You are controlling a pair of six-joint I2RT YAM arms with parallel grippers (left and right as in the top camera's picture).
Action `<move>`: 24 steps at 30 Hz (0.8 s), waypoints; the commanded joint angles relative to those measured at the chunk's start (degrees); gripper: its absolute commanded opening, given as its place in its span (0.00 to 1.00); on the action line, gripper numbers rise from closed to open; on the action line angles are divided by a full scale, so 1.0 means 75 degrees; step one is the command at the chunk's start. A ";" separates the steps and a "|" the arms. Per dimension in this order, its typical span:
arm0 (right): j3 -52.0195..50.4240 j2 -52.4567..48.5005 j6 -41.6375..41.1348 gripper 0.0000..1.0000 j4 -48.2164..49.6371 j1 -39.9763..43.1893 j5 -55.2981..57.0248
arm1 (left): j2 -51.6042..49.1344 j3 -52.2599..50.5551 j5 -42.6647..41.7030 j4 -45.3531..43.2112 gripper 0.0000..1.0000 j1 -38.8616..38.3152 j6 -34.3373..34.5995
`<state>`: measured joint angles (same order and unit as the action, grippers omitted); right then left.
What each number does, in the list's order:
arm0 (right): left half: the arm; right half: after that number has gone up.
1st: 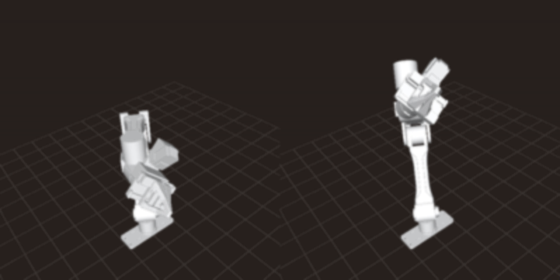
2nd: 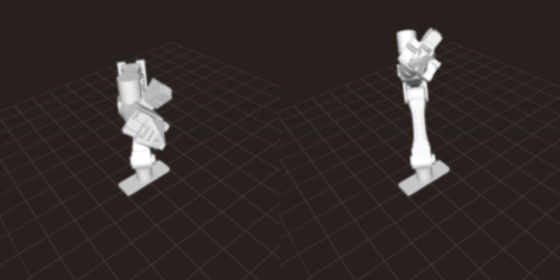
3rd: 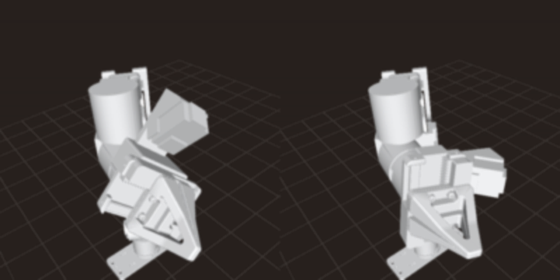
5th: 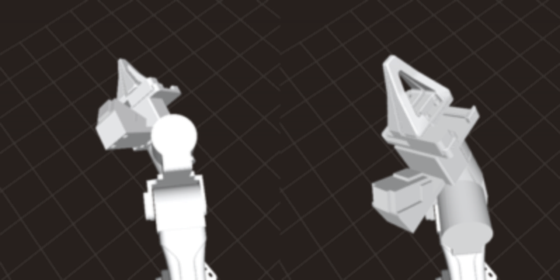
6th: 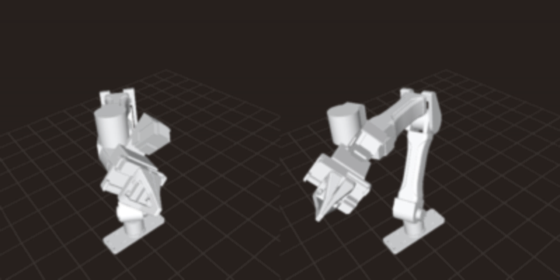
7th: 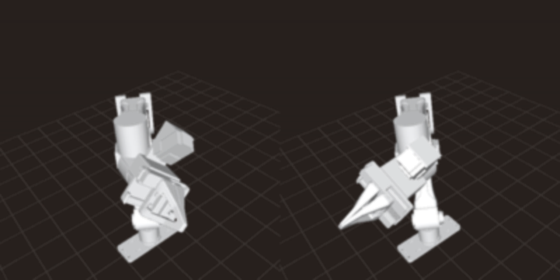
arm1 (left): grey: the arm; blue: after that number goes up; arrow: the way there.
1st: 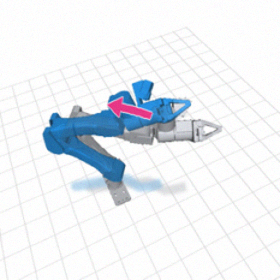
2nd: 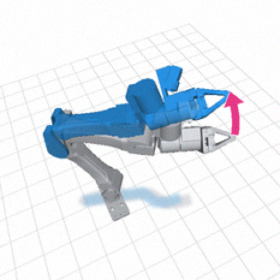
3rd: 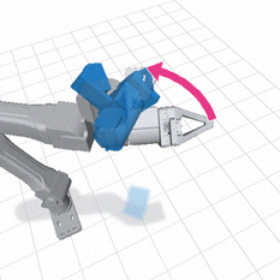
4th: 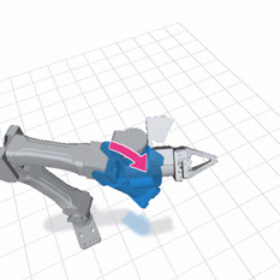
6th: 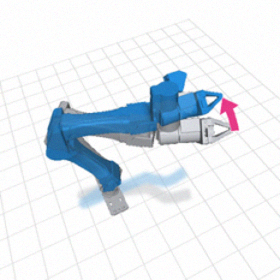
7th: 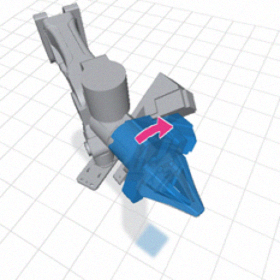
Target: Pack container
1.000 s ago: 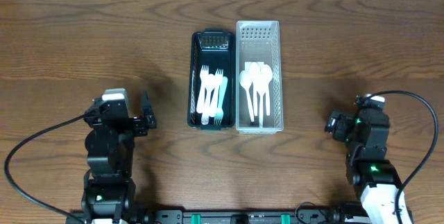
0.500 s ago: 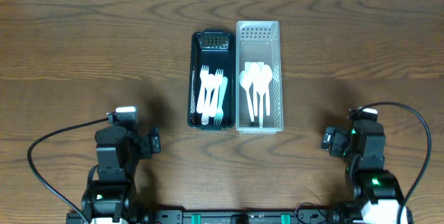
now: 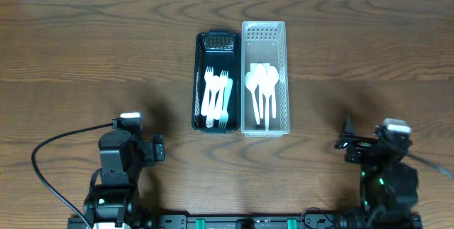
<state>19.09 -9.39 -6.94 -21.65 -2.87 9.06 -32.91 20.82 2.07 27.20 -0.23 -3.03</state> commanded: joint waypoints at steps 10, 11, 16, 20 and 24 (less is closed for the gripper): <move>-0.2206 0.1215 0.0851 0.99 0.3025 -0.0079 -0.0933 | 0.0000 0.0090 0.0009 0.0029 0.98 -0.0032 -0.0050; -0.2340 0.1215 0.0851 0.99 0.3002 -0.0085 -0.1110 | 0.0000 0.0090 0.0009 0.0029 0.98 -0.0032 -0.0050; -0.2503 0.1215 0.0813 0.99 0.2299 -0.0172 -0.1268 | 0.0000 0.0090 0.0009 0.0029 0.98 -0.0032 -0.0050; -0.2503 0.1215 0.0938 0.99 0.2294 -0.0169 -0.1215 | 0.0000 0.0090 0.0009 0.0029 0.98 -0.0032 -0.0050; -0.2503 0.1215 0.0901 0.99 0.2311 -0.0169 -0.1209 | 0.0000 0.0090 0.0009 0.0029 0.98 -0.0032 -0.0050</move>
<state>0.47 -0.84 -0.97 -4.08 -3.57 0.56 -32.91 20.82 2.07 27.20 -0.23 -3.03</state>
